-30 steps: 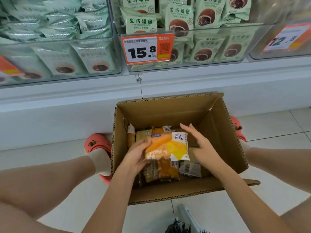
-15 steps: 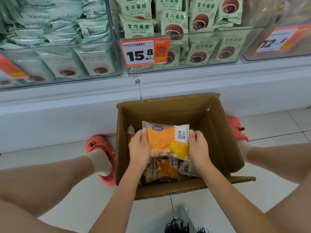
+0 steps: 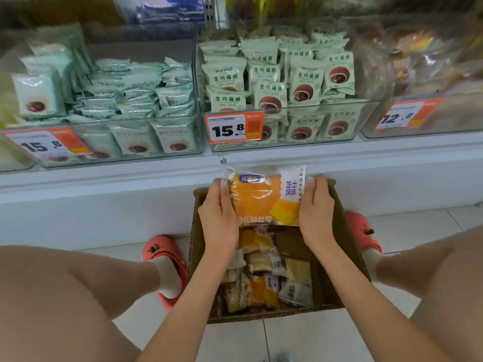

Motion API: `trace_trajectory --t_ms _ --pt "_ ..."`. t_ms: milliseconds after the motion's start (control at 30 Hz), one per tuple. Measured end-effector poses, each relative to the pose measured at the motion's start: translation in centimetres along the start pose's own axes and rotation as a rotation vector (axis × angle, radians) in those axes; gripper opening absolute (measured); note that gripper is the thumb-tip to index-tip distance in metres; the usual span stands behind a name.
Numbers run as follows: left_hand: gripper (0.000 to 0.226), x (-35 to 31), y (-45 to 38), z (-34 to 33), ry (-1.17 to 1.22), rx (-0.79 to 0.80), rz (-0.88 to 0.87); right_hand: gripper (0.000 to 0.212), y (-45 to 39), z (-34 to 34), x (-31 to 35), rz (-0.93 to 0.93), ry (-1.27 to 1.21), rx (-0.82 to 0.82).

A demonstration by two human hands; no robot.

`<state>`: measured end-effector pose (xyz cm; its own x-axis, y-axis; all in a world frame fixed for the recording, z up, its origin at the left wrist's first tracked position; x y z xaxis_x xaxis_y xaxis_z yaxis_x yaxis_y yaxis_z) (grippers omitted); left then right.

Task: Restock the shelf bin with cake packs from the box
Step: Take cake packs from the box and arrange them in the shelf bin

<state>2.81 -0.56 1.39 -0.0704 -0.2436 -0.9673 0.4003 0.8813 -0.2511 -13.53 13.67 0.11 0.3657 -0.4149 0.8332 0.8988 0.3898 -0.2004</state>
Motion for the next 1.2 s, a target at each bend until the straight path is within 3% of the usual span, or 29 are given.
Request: trace_trajectory --t_ms 100,167,267,400,500,533,633,700,967,1200 --pt "0.033 -5.2 -2.7 0.3 0.055 -0.024 -0.103 0.018 -2.3 -0.3 3.4 -0.112 -0.370 0.212" --pt "0.034 -8.9 -4.6 0.5 0.078 -0.043 -0.185 0.008 -3.7 0.2 6.9 -0.107 -0.432 0.337" --pt "0.037 -14.9 -7.8 0.1 0.109 -0.010 -0.316 0.023 -6.0 2.6 12.9 -0.013 -0.472 0.393" --pt "0.030 -23.4 -11.9 -0.2 -0.001 0.025 -0.552 0.015 -11.2 8.3 21.2 0.134 -0.534 0.297" --pt "0.047 -28.4 -15.3 -1.1 -0.295 0.011 -0.749 0.044 -16.0 13.5 27.9 0.263 -0.548 0.131" --pt "0.053 -29.2 -16.7 -2.0 -0.445 0.004 -0.800 0.044 -17.6 14.9 30.2 0.330 -0.539 0.087" --pt "0.076 -29.7 -21.1 -4.8 -0.807 -0.048 -0.781 0.012 -22.2 17.1 35.8 0.461 -0.495 -0.008" --pt "0.083 -29.4 -22.7 -6.0 -0.921 -0.116 -0.794 0.025 -25.1 16.7 38.0 0.463 -0.439 -0.022" --pt "0.080 -28.5 -23.4 -6.5 -0.945 -0.269 -0.923 0.041 -30.0 8.9 38.5 0.426 -0.160 0.228" --pt "0.076 -28.4 -23.2 -6.5 -0.919 -0.306 -0.942 0.030 -30.4 8.8 37.7 0.360 -0.322 0.216"
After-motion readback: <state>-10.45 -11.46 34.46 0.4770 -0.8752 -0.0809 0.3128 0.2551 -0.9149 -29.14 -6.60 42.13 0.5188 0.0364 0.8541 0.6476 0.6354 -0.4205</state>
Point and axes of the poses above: each hand's wrist, its own y-axis away from the middle knuckle, its own z-axis out of the back of the hand, x = y × z, the point moved 9 cm from there along -y, towards the middle knuckle, and after that the axes turned 11 degrees about y, right-handed, at the moved point
